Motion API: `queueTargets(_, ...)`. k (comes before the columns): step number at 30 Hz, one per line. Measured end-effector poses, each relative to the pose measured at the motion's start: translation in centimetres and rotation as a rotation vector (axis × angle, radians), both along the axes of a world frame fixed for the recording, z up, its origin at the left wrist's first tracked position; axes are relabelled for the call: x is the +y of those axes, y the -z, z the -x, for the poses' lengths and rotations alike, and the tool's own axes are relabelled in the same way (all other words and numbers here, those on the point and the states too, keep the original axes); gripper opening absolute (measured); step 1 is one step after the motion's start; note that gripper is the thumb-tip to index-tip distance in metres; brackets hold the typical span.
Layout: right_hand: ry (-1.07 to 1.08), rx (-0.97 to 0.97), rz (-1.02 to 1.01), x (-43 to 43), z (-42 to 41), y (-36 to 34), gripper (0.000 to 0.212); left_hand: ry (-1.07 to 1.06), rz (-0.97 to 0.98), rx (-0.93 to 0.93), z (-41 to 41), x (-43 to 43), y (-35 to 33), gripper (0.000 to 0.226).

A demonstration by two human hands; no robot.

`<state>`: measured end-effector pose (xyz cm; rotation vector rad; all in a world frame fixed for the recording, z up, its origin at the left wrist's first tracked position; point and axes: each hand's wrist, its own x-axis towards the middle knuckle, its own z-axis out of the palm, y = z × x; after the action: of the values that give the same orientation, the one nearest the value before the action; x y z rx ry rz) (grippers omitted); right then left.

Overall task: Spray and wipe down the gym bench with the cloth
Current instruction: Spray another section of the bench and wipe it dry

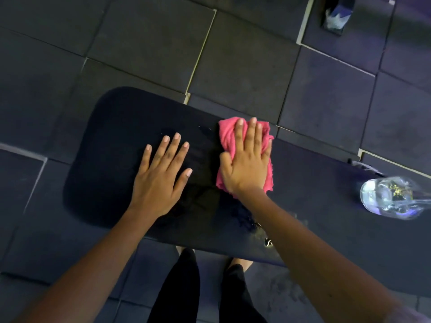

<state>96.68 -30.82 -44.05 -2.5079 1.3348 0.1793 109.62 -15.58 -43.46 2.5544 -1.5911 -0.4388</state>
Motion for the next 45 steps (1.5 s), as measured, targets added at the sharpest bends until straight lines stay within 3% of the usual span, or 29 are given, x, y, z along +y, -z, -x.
queueTargets(3, 0.139, 0.0, 0.012, 1.1, -2.6, -0.1, 0.082, -0.065, -0.005, -0.004, -1.6, 1.0, 0.1, 0.059)
queueTargets(6, -0.085, -0.028, -0.015, 1.9, -4.6, -0.1, 0.083, -0.025, -0.014, -0.013, -2.8, 1.9, 0.3, 0.059)
queueTargets(10, 0.042, -0.032, -0.022, 1.9, -6.6, -0.1, 0.082, -0.102, -0.013, 0.005, -3.9, 3.1, 0.3, 0.059)
queueTargets(14, -0.186, -0.036, -0.037, 3.1, -8.4, 0.0, 0.081, -0.145, -0.005, 0.013, -4.2, 4.4, 0.2, 0.059)
queueTargets(18, -0.085, -0.023, -0.03, 3.2, -9.8, 0.1, 0.08, -0.182, 0.0, 0.017, -4.9, 5.5, 0.3, 0.058)
queueTargets(22, -0.399, -0.061, -0.01, 3.4, -12.3, 0.1, 0.082, -0.241, 0.014, 0.035, -4.8, 6.5, 0.3, 0.058)
queueTargets(27, -0.319, -0.044, 0.001, 3.1, -16.0, 0.2, 0.082, -0.334, 0.04, 0.042, -4.6, 7.8, 0.6, 0.057)
queueTargets(31, -0.721, -0.064, -0.005, 3.7, -17.6, 0.0, 0.079, -0.361, 0.071, 0.044, -4.6, 7.9, 0.5, 0.057)
queueTargets(36, -0.594, -0.074, 0.003, 5.6, -19.0, -0.2, 0.079, -0.424, 0.081, 0.044, -5.2, 9.5, 0.4, 0.057)
queueTargets(40, -0.964, -0.066, -0.026, 5.0, -18.5, -0.4, 0.078, -0.514, 0.19, 0.111, -5.1, 10.7, -0.1, 0.058)
queueTargets(45, -0.729, -0.052, 0.018, 7.4, -18.8, -0.4, 0.079, -0.685, 0.443, 0.373, -4.3, 12.2, -0.4, 0.059)
